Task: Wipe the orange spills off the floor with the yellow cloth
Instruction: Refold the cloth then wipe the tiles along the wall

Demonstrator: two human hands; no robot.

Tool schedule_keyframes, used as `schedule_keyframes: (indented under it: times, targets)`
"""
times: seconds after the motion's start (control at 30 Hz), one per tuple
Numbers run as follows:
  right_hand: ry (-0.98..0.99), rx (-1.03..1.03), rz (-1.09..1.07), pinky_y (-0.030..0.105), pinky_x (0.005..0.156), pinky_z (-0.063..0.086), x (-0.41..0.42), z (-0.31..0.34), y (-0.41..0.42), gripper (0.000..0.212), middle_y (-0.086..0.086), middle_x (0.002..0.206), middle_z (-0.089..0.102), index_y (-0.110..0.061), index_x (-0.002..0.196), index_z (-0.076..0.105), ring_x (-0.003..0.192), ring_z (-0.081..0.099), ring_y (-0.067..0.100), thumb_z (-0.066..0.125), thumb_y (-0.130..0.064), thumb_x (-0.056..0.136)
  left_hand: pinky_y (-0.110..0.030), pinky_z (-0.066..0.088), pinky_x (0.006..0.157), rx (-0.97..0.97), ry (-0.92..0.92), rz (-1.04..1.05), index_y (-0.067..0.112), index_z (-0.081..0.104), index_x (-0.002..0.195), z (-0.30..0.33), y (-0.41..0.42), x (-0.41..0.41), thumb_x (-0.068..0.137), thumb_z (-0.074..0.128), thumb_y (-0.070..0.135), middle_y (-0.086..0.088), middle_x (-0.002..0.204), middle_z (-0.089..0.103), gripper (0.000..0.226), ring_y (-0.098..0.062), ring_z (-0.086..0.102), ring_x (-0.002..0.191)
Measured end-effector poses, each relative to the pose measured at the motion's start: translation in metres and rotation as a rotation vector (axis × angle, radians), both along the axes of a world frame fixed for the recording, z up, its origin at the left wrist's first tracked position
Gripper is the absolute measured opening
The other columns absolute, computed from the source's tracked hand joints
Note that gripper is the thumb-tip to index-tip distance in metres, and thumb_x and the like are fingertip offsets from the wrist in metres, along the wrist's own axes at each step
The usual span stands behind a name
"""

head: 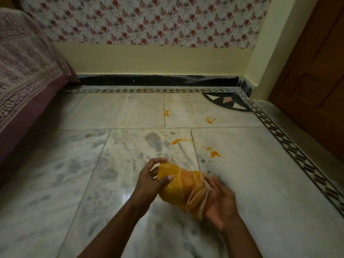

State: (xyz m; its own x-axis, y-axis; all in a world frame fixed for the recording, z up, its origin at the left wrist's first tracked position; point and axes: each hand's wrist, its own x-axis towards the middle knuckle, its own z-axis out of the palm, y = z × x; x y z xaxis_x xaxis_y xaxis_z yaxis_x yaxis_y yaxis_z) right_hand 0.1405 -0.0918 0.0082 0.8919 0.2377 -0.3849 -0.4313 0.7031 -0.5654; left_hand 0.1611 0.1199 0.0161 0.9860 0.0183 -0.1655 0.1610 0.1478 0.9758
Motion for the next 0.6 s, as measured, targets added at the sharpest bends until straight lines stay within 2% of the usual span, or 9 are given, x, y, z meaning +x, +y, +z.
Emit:
schedule_keyframes:
  times: [0.03, 0.1, 0.17, 0.23, 0.37, 0.43, 0.5, 0.53, 0.6]
  targets:
    - [0.084, -0.014, 0.048, 0.062, 0.091, 0.058, 0.002, -0.004, 0.000, 0.072, 0.030, 0.129, 0.067, -0.001, 0.128, 0.068, 0.110, 0.070, 0.048, 0.085, -0.043, 0.073, -0.048, 0.064, 0.084, 0.008, -0.020, -0.033, 0.031, 0.071, 0.118, 0.002, 0.000, 0.000, 0.079, 0.086, 0.004, -0.007, 0.119, 0.074, 0.050, -0.027, 0.072, 0.110]
    - [0.176, -0.104, 0.117, 0.068, 0.109, 0.045, 0.003, -0.015, 0.003, 0.075, 0.029, 0.136, 0.064, -0.004, 0.140, 0.060, 0.122, 0.063, 0.052, 0.081, -0.048, 0.083, -0.052, 0.062, 0.092, 0.018, -0.041, -0.096, 0.030, 0.071, 0.121, 0.002, -0.001, -0.002, 0.079, 0.087, 0.002, -0.004, 0.125, 0.073, 0.053, -0.028, 0.071, 0.115]
    - [0.211, -0.186, 0.164, 0.068, 0.113, 0.040, 0.001, -0.024, 0.006, 0.080, 0.026, 0.140, 0.062, -0.010, 0.144, 0.058, 0.127, 0.060, 0.051, 0.083, -0.052, 0.081, -0.053, 0.060, 0.096, 0.033, -0.065, -0.141, 0.031, 0.070, 0.125, -0.002, -0.002, -0.006, 0.079, 0.088, 0.004, -0.004, 0.130, 0.072, 0.057, -0.027, 0.069, 0.120]
    - [0.242, -0.227, 0.172, 0.069, 0.112, 0.040, 0.001, -0.032, 0.008, 0.073, 0.025, 0.139, 0.063, -0.012, 0.144, 0.057, 0.126, 0.061, 0.050, 0.080, -0.050, 0.086, -0.053, 0.059, 0.098, 0.037, -0.060, -0.157, 0.032, 0.070, 0.128, -0.005, -0.002, -0.010, 0.076, 0.090, 0.008, -0.002, 0.133, 0.070, 0.060, -0.025, 0.067, 0.123]
    - [0.150, -0.345, 0.024, 0.074, 0.095, 0.050, 0.005, -0.026, 0.001, 0.066, 0.025, 0.122, 0.072, -0.009, 0.136, 0.062, 0.111, 0.070, 0.049, 0.083, -0.032, 0.078, -0.055, 0.062, 0.091, 0.035, -0.026, -0.124, 0.031, 0.075, 0.121, -0.003, -0.002, -0.015, 0.079, 0.087, 0.006, 0.001, 0.132, 0.069, 0.051, -0.027, 0.067, 0.121]
    - [0.082, -0.367, -0.039, 0.070, 0.087, 0.056, 0.008, -0.018, -0.001, 0.045, 0.024, 0.118, 0.074, -0.011, 0.128, 0.066, 0.106, 0.072, 0.046, 0.077, -0.023, 0.087, -0.056, 0.064, 0.085, -0.002, -0.022, -0.077, 0.029, 0.077, 0.116, -0.001, -0.002, -0.014, 0.082, 0.085, 0.008, -0.001, 0.131, 0.070, 0.041, -0.028, 0.068, 0.118]
    - [0.053, -0.416, -0.065, 0.059, 0.074, 0.062, 0.009, -0.011, -0.001, 0.030, 0.023, 0.113, 0.075, -0.015, 0.123, 0.066, 0.099, 0.074, 0.043, 0.072, -0.015, 0.093, -0.055, 0.065, 0.080, -0.026, 0.035, -0.061, 0.032, 0.077, 0.115, 0.000, -0.003, -0.013, 0.085, 0.083, 0.013, -0.002, 0.132, 0.069, 0.035, -0.030, 0.069, 0.115]
    - [0.066, -0.464, -0.078, 0.053, 0.066, 0.064, 0.009, -0.012, 0.000, 0.030, 0.021, 0.111, 0.074, -0.019, 0.123, 0.065, 0.094, 0.074, 0.040, 0.070, -0.011, 0.095, -0.052, 0.066, 0.075, -0.001, 0.082, -0.089, 0.034, 0.075, 0.119, -0.004, -0.003, -0.012, 0.086, 0.083, 0.017, 0.001, 0.133, 0.067, 0.038, -0.029, 0.068, 0.114]
    - [0.096, -0.547, -0.085, 0.048, 0.060, 0.063, 0.005, -0.021, -0.001, 0.046, 0.021, 0.120, 0.069, -0.027, 0.130, 0.061, 0.093, 0.073, 0.039, 0.066, 0.003, 0.095, -0.046, 0.065, 0.072, 0.109, 0.166, -0.177, 0.038, 0.066, 0.132, -0.019, 0.000, -0.014, 0.078, 0.091, 0.026, 0.009, 0.136, 0.058, 0.061, -0.027, 0.064, 0.118]
